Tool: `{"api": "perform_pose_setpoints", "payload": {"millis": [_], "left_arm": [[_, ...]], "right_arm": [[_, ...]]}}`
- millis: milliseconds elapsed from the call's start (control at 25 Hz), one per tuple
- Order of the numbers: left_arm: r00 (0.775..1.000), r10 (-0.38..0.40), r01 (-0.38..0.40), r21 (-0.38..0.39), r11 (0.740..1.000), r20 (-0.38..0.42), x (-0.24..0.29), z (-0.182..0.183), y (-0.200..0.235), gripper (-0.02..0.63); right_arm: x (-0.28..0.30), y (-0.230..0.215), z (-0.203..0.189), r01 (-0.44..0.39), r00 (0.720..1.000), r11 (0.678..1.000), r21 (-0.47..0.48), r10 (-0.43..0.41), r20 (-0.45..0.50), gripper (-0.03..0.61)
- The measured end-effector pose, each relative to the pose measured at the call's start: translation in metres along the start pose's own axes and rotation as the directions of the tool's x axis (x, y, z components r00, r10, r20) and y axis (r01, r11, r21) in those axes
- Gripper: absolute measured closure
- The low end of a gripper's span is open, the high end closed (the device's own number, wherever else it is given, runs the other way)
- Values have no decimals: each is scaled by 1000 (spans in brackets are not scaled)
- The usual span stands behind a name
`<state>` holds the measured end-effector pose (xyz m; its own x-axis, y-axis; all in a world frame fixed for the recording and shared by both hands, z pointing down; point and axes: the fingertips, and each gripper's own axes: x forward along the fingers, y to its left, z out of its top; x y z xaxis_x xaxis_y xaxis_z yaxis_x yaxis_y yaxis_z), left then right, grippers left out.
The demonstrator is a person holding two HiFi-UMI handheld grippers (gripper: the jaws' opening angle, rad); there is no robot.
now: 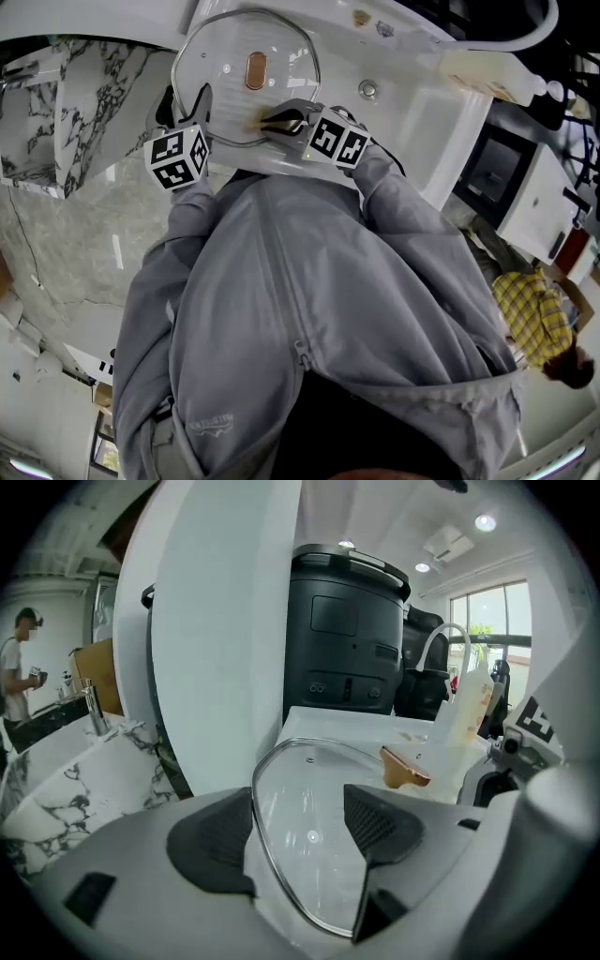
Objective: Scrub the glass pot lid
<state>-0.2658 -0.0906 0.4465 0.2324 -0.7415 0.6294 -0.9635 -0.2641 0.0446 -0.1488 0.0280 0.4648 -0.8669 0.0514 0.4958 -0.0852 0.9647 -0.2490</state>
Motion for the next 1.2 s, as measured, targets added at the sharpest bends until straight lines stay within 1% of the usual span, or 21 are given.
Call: {"api": "perform_pose_setpoints", "payload": {"millis": [40,80,160,240,280,360,440,480,560,640,680,800,880,960,1080,1200], "left_arm": [[1000,6,-7,34,999,6,0,1,0,328],[1000,21,-21,94,995,11,-1,3,-1,330],[998,52,-57,234,971,27,-3,8,-6,330],[997,69,-78,323,943,39,-4,11,-9,330],[996,76,-85,362,928,39,-5,12,-9,330],[996,78,-89,457,885,42,-8,15,-17,330],[998,39,-59,533,844,49,-11,17,-34,330],[999,11,-35,556,830,46,-11,17,-44,330],[999,-43,21,579,815,24,-8,12,-59,330],[997,-71,60,579,813,-4,-5,7,-66,330],[997,-76,70,573,817,-14,-4,6,-66,330],[996,-87,92,542,836,-34,-2,3,-64,330],[995,-95,103,529,842,-43,0,0,-65,330],[994,-97,107,527,843,-47,1,-1,-65,331],[994,-99,107,541,834,-43,-2,3,-67,330],[993,-111,111,532,839,-31,-5,7,-69,331]], "right_arm": [[0,0,0,1,1000,1000,0,-1,-1,537],[0,0,0,1,1000,1000,2,-1,-2,537],[0,1,1,1,1000,1000,5,-1,-5,537],[1,1,1,2,1000,1000,2,-2,-6,537],[1,1,1,4,1000,1000,2,-4,-7,535],[1,1,1,7,1000,1000,-8,-8,-15,537],[0,2,1,13,1000,1000,-16,-13,-23,537],[0,2,1,18,1000,1000,-13,-18,-21,537],[0,2,4,25,1000,1000,7,-25,-3,537],[1,1,9,30,999,999,17,-30,15,537],[0,1,12,34,999,999,13,-35,22,537],[-3,-1,19,47,998,999,21,-48,37,537],[-3,-2,18,48,998,999,25,-49,35,537],[-3,-2,17,48,998,999,25,-49,33,537],[-5,-2,19,57,998,998,13,-57,34,537],[-7,0,24,62,997,998,1,-62,40,537]]}}
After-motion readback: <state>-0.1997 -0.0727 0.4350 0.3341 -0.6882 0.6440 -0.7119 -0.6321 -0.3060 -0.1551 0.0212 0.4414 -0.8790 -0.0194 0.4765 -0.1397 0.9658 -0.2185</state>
